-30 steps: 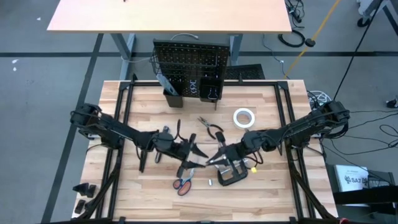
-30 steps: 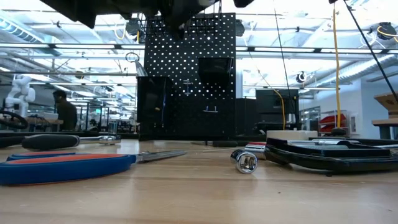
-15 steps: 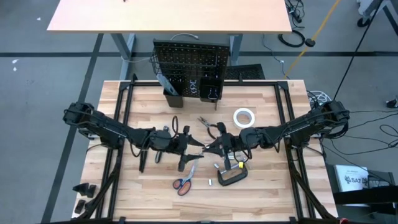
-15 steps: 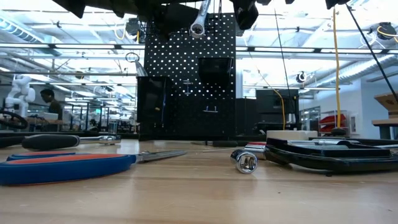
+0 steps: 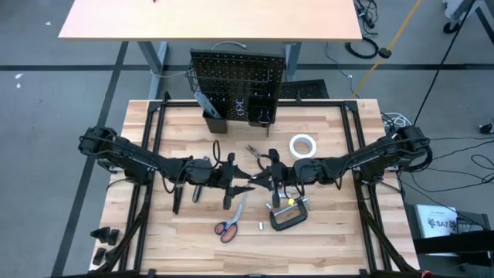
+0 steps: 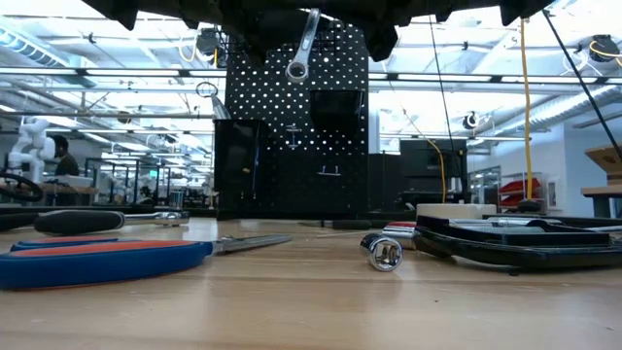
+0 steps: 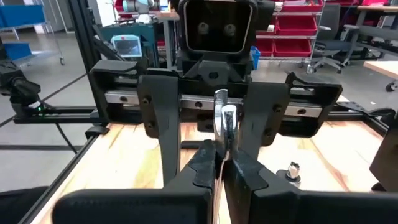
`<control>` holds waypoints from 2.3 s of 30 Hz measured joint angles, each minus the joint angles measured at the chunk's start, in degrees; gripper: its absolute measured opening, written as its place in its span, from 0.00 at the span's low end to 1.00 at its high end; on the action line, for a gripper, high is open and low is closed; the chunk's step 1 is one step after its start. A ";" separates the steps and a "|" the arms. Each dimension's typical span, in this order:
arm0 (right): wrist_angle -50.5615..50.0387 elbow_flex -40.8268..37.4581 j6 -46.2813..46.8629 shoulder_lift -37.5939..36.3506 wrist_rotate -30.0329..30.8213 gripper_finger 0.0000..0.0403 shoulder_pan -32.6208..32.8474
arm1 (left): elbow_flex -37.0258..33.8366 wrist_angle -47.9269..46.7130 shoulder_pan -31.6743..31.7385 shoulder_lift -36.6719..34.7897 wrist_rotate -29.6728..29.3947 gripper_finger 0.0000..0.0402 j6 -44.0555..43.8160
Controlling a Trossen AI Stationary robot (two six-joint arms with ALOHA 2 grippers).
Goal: Hang tools onto peg board
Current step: Put the wrench into the left black bin on the peg board
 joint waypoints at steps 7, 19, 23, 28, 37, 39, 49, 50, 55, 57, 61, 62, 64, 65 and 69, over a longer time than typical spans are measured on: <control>1.10 0.00 -0.15 0.43 -0.03 0.01 -0.34 | -0.02 -2.50 0.04 0.02 0.02 0.29 -0.02; -1.59 0.02 0.02 0.30 -0.18 0.02 -0.40 | -0.07 -2.49 0.12 0.07 0.00 0.02 0.11; -1.55 0.02 -0.30 0.30 -0.25 0.09 -0.40 | -0.07 -2.34 0.10 0.07 -0.26 0.01 0.11; -5.69 0.02 -3.23 -1.40 -0.24 0.25 -0.40 | -0.07 -2.21 0.08 0.07 -0.89 0.01 0.27; -24.38 0.02 -4.09 -11.70 0.05 0.44 -0.42 | -0.07 -8.77 2.25 -3.25 -3.59 0.00 1.28; -28.76 0.02 -3.15 -14.34 0.27 0.45 -0.42 | -0.89 -9.35 2.65 -5.53 -5.23 0.00 1.60; -34.64 0.02 -0.91 -19.69 0.25 0.45 -0.38 | -14.57 -5.34 5.09 -21.33 -17.75 0.00 -3.08; -34.74 0.02 -0.94 -19.67 0.25 0.45 -0.38 | -16.32 -3.53 5.11 -22.84 -20.13 0.00 -3.76; -34.57 0.02 -0.95 -18.54 0.25 0.45 -0.38 | -23.78 6.70 5.47 -28.40 -35.75 0.00 -4.94; -34.40 0.02 -0.90 -18.12 0.75 0.45 -0.36 | -25.16 9.33 6.51 -29.44 -39.32 0.00 -4.92; -34.44 0.02 -0.31 -16.91 3.03 0.45 -0.39 | -25.25 13.78 10.18 -29.63 -41.39 0.00 -4.99; -34.38 0.02 0.03 -16.59 3.10 0.45 -0.40 | -25.24 14.90 11.29 -29.64 -41.94 0.00 -5.63; -34.36 0.02 0.40 -16.05 3.10 0.45 -0.39 | -25.24 16.27 13.81 -29.64 -43.34 0.00 -7.38; -34.35 0.02 0.52 -15.70 3.06 0.45 -0.38 | -25.24 16.79 15.06 -29.64 -43.34 0.00 -8.71; -34.33 0.02 1.49 -15.04 2.98 0.45 -0.38 | -25.24 16.38 19.68 -29.57 -43.67 0.00 -16.35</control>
